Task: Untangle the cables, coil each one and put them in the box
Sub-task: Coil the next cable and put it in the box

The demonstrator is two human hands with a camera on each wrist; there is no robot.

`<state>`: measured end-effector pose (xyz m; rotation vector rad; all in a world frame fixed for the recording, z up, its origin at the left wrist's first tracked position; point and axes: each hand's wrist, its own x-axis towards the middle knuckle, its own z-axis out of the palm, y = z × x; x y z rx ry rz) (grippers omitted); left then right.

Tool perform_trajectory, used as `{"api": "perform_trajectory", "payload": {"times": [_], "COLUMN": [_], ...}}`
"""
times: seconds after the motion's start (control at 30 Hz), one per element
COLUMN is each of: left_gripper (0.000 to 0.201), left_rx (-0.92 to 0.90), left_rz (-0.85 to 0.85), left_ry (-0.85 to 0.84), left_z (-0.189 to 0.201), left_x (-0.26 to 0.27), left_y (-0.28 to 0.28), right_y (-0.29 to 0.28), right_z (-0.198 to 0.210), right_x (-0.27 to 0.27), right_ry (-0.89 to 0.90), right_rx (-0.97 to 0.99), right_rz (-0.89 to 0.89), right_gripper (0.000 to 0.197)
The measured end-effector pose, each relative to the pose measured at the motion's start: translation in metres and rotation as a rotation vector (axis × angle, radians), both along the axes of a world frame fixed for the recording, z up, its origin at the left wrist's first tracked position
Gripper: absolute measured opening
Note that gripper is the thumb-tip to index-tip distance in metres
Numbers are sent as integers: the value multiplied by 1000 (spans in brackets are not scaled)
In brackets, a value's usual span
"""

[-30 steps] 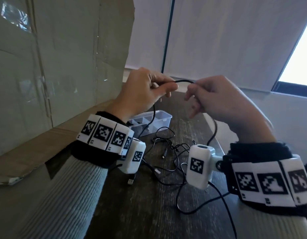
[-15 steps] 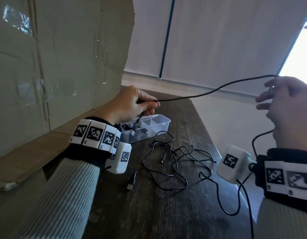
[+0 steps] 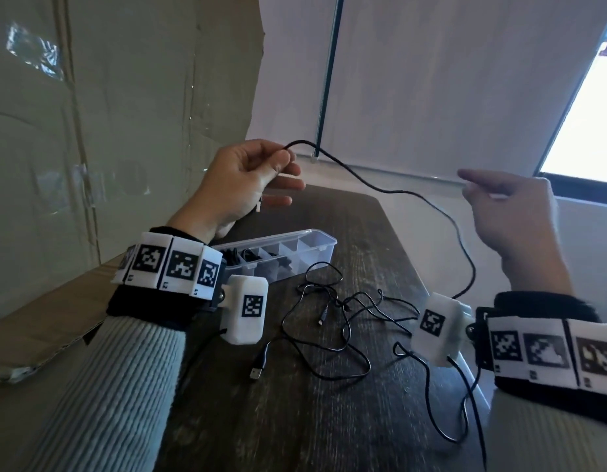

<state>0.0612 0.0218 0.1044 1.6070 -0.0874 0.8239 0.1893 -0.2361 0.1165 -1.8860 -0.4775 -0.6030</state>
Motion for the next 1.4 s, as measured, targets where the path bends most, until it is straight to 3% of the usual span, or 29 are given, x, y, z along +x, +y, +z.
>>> {"api": "perform_trajectory", "payload": {"times": [0.17,0.3,0.4,0.53,0.63,0.73,0.87,0.97,1.1,1.2,1.33,1.4], "left_gripper": [17,22,27,23,18,17,26,23,12,7,21,13], "left_rx": [-7,72,106,146,304,382,175,-78,-376,-440,-412,-429], "left_rz": [-54,-71,-95,-138,-109,-196,-229,-236,-213,-183,-177,-212], "left_ry": [7,26,40,88,208,296,182,27,-158,-195,-171,-184], "left_z": [6,9,11,14,14,10,6,8,15,16,16,17], "left_x": [-1,-1,-4,-10,-18,-24,-19,-11,-4,-1,-2,-3], "left_y": [-17,-32,-35,-35,-31,-24,-23,-30,-32,-29,-27,-29], "right_y": [46,79,91,86,77,70,70,75,81,85,90,92], "right_z": [7,-7,-20,-19,-13,-13,-16,-15,-18,-21,-20,-21], "right_x": [-36,-44,-39,-30,-25,-20,-23,-31,-34,-36,-40,-39], "right_ry": [-67,-125,-178,-141,-115,-86,-59,-38,-84,-87,-148,-175], "right_rx": [1,-267,-438,-324,-238,-165,-175,-234,-265,-284,-302,-298], "right_rz": [339,392,362,363,357,320,400,470,561,630,636,641], "right_gripper": [25,37,24,33,32,29,22,39,23,25,21,20]}}
